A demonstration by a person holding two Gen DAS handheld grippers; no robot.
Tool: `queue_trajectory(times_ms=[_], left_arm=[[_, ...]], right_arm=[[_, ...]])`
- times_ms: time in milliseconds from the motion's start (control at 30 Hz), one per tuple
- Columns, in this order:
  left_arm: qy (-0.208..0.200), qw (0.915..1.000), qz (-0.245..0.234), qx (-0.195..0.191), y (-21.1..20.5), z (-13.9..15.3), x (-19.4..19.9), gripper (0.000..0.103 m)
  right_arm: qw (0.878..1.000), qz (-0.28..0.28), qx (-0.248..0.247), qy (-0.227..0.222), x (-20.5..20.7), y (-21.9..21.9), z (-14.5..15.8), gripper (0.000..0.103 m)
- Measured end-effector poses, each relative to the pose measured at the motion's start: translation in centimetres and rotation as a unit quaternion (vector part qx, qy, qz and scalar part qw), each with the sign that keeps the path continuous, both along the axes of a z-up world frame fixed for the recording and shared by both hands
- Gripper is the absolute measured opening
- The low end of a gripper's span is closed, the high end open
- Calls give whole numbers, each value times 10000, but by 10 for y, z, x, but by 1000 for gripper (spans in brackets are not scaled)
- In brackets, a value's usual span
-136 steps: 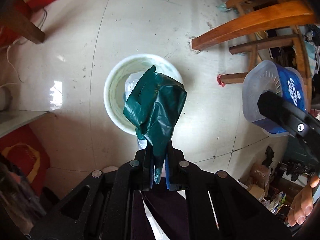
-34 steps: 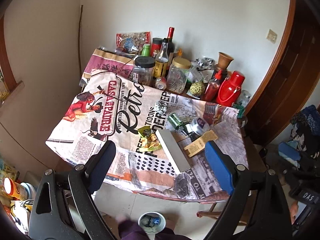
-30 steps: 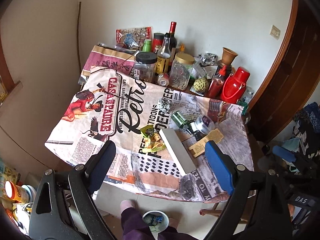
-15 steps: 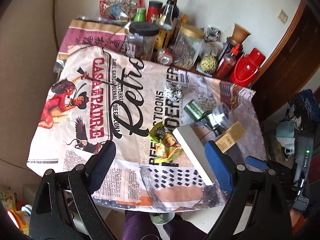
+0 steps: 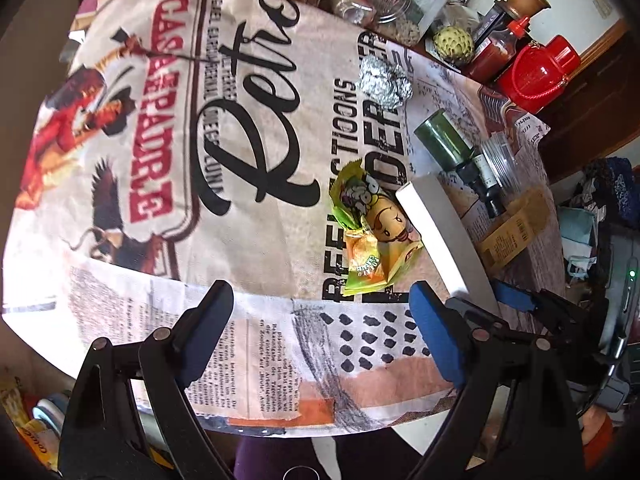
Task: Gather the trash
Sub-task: 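Grasp the yellow snack wrapper with the left tool while the right tool grasps the white box lid, then lift the wrapper and white lid and carry both down toward the bucket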
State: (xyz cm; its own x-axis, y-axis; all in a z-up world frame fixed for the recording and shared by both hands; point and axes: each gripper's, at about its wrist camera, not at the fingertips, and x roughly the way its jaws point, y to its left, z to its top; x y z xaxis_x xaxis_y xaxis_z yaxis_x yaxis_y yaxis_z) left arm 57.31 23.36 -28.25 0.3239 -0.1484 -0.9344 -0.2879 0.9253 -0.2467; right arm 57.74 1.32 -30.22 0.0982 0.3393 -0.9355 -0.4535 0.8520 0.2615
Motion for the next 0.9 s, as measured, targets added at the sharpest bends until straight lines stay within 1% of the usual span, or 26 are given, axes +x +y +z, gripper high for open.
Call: queue_trajectory(times_ms=[33,100,167,233,300,367,400,467,500,567,667,733,900], left_arm=[[24,10000,8,-79,0,-2,0,85],[63,9999,4,-158,0,-6,3,81],[55,9999,5,-131,-2,-8,5,79],[71,9998,12,-201,-3,-11,7,74],[85,9993,3,-366,-5,-15,11,70],[128,9991,2,-413,-7,-20,15,63],[156,9989,12,-448,-9,-23,17,61],[190,9982,63,-563,-11,-27,21,55],[139,9984,98,-531,-12,-26,22,54],[97,9987,78,-500,-16,-26,25,47],[28,9986,178,-495,-19,-27,28,45],[-11,9986,230,-466,-20,-28,30,37],[-44,9989,318,-332,-26,-28,36,25]], right_arm=[[10000,14,-34,-82,-1,2,1,56],[9999,71,-7,-103,-2,2,2,54],[9999,76,75,-80,-3,2,1,53],[9998,76,165,-85,-6,3,3,52],[9995,74,177,-238,-9,3,9,51],[9990,50,207,-385,-12,-1,18,50],[9988,14,245,-430,-13,-2,22,50],[9978,-95,386,-528,-15,-10,32,50],[9972,-150,424,-603,-17,-14,37,49],[9958,-245,468,-746,-21,-22,48,49],[9939,-388,552,-871,-24,-29,59,49],[9925,-464,574,-973,-26,-37,67,49],[9890,-587,595,-1224,-27,-55,85,49]])
